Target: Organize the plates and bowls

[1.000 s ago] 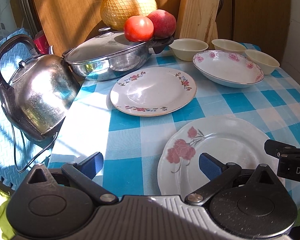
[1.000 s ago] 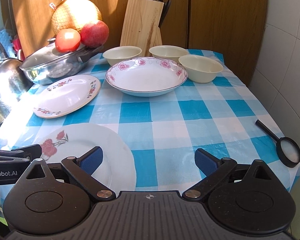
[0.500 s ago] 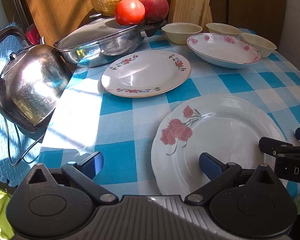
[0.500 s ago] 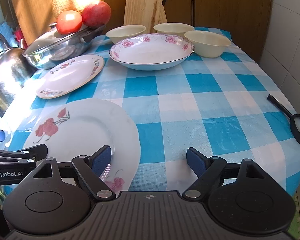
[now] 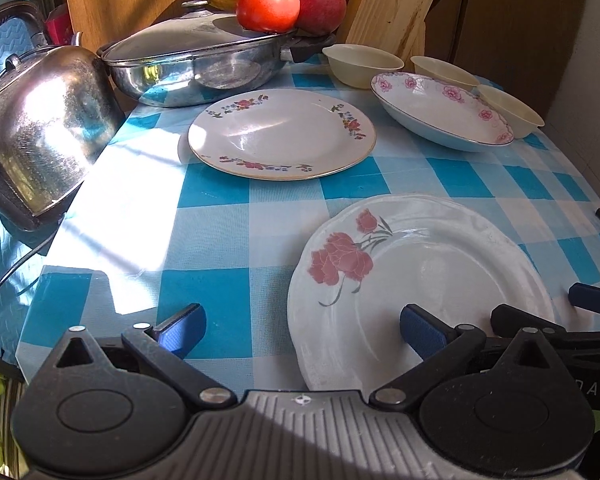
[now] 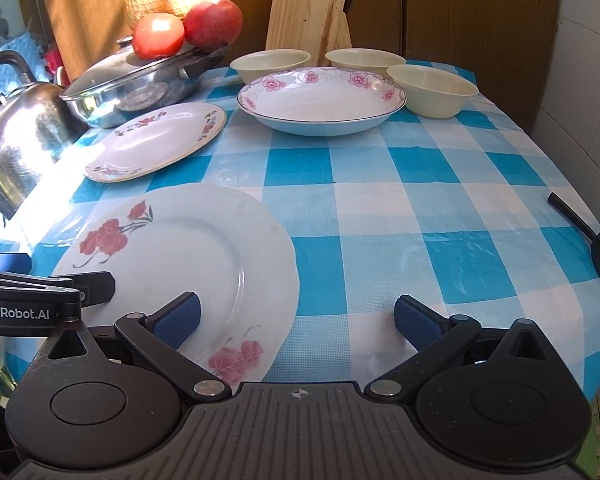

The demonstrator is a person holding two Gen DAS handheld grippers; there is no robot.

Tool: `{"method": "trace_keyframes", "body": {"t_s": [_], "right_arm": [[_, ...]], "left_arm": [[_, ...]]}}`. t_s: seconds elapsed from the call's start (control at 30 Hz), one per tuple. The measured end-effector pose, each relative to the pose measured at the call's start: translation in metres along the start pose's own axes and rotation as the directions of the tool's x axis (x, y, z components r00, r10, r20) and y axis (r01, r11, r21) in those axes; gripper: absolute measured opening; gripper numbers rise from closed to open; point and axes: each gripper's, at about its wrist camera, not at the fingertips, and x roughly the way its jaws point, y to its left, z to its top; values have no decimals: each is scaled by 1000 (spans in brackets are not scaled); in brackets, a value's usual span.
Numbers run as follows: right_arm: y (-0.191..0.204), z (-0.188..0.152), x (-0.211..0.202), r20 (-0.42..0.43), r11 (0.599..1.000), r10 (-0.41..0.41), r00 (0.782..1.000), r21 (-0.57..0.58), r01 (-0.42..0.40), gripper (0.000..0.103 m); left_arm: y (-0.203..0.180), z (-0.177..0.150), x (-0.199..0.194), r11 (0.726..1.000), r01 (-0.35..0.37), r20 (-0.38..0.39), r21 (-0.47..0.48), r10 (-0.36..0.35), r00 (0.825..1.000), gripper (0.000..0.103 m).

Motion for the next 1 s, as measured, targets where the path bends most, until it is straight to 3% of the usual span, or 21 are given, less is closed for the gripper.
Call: {"method": "trace_keyframes", "body": {"t_s": [0.23, 0.3, 0.43, 0.5, 0.67, 0.83, 1.0], "right_arm": [[0, -1, -4, 9, 999, 29, 1000, -18, -29, 95], [1, -1, -7, 17, 999, 47, 999, -23, -47, 80], [0, -1, -11, 24, 996, 90, 996, -25, -89, 66], [-1, -1, -12, 22, 992, 121, 992, -17, -121, 51], [-9, 2, -11, 6, 987, 161, 987, 11, -161, 44], [-20, 6, -9, -3, 977, 199, 980, 74, -198, 38], [-22, 10, -7, 1, 982, 171, 985, 76, -170, 36]], "left_arm": [[-7, -2, -1, 998, 42, -6, 37, -42, 999, 100], [-10, -2, -1, 997, 53, -12, 49, -53, 999, 100], [-17, -1, -2, 994, 78, -28, 75, -76, 997, 99], [-21, -3, -2, 990, 95, -29, 103, -93, 995, 100], [-28, 3, 0, 984, 134, -51, 116, -128, 990, 97], [-36, 7, 2, 986, 111, -53, 122, -106, 993, 94], [-49, 16, 7, 984, 108, -50, 142, -102, 994, 91]]}}
